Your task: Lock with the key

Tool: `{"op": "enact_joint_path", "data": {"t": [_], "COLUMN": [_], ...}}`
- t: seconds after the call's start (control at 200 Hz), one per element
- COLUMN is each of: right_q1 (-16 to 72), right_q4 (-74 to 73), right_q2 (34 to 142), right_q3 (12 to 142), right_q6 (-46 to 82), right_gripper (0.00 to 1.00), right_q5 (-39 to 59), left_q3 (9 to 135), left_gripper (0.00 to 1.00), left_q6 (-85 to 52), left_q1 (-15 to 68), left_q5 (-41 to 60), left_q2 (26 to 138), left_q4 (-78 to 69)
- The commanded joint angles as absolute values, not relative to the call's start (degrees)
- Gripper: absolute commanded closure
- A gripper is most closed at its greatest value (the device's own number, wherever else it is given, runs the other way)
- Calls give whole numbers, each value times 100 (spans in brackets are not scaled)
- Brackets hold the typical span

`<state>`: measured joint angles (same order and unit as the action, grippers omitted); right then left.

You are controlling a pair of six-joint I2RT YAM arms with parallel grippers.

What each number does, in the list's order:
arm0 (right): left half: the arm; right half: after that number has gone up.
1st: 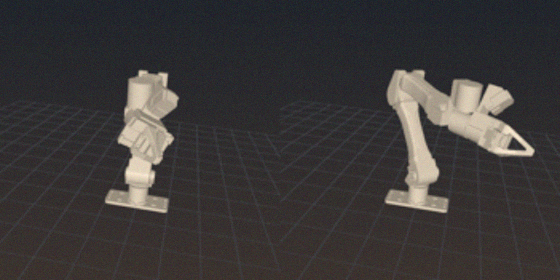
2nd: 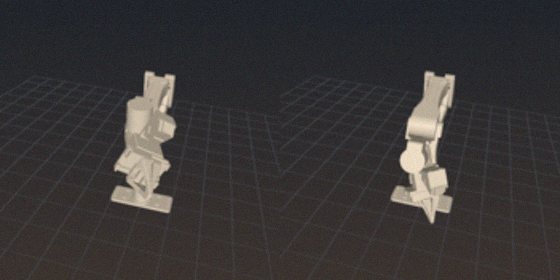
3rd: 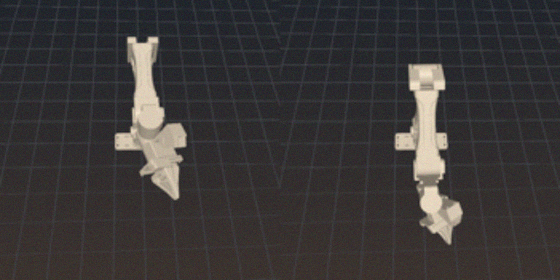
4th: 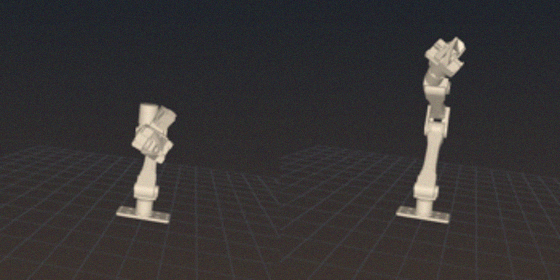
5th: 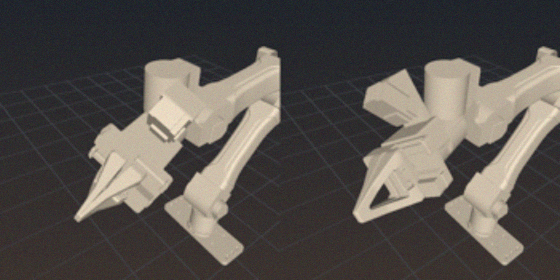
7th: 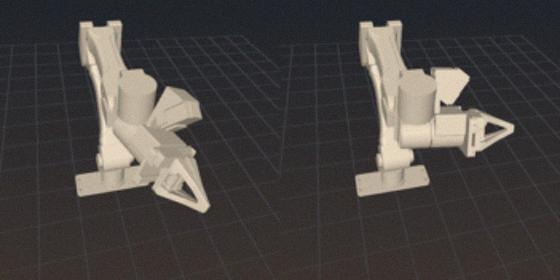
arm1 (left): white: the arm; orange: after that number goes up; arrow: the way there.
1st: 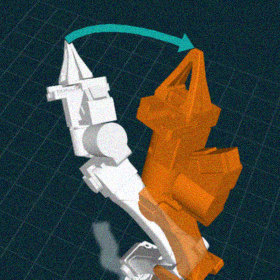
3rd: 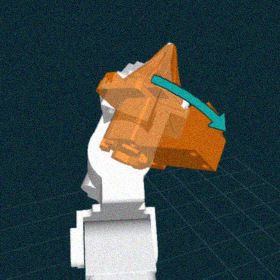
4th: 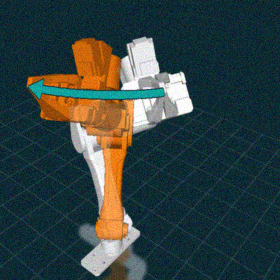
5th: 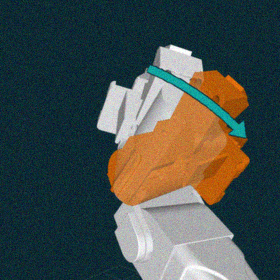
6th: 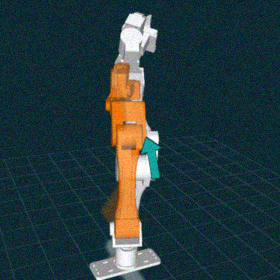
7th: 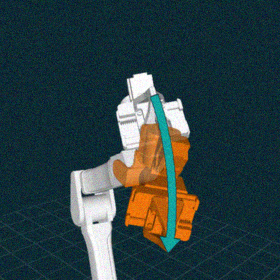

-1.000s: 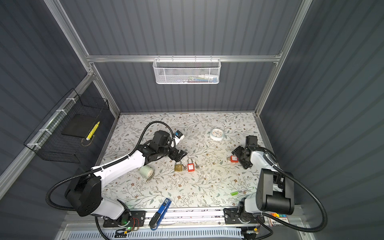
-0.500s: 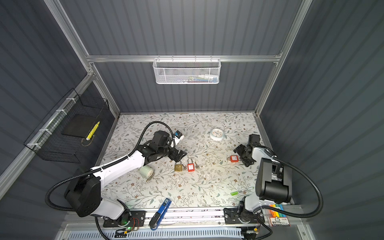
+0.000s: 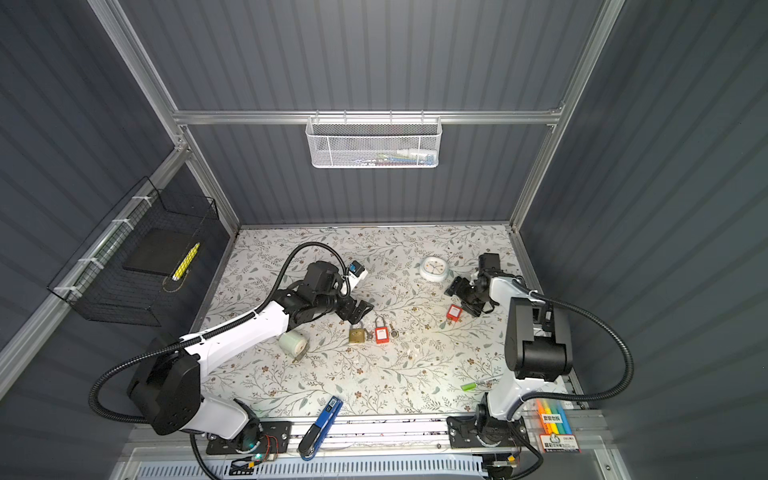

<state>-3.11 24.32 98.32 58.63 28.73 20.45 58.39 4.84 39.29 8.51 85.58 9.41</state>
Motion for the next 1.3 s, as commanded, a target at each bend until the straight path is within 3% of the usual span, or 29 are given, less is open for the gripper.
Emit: {"op": "enact_joint_path", "data": {"t": [0.0, 0.165, 0.455, 0.79, 1.296], "right_q1": [-36, 219, 534, 855, 904], "right_q4": [3270, 3675, 3730, 3826, 3660], "right_q2": [9719, 9539, 9703, 9910, 9973], "right_q3": [6050, 6091, 6072, 6126, 6168], "right_q6": [2523, 2500, 2581, 2733, 2329], "right_gripper": [17, 17, 24, 32, 63], "right_q5": [1054, 237, 465, 54, 74], "left_q3": [5766, 5826, 5900, 5901, 6189], "left_gripper": [4, 4, 4, 4, 5], "left_q6": [495, 436, 311, 274, -628], "left_q1": [3911, 3911, 3910, 3911, 3908], "left_q5": [976, 1032, 1013, 894, 431], "left_q2": [8446, 8518, 8606, 8588, 8761], "left_q4": [1045, 970, 936, 1037, 1140]}}
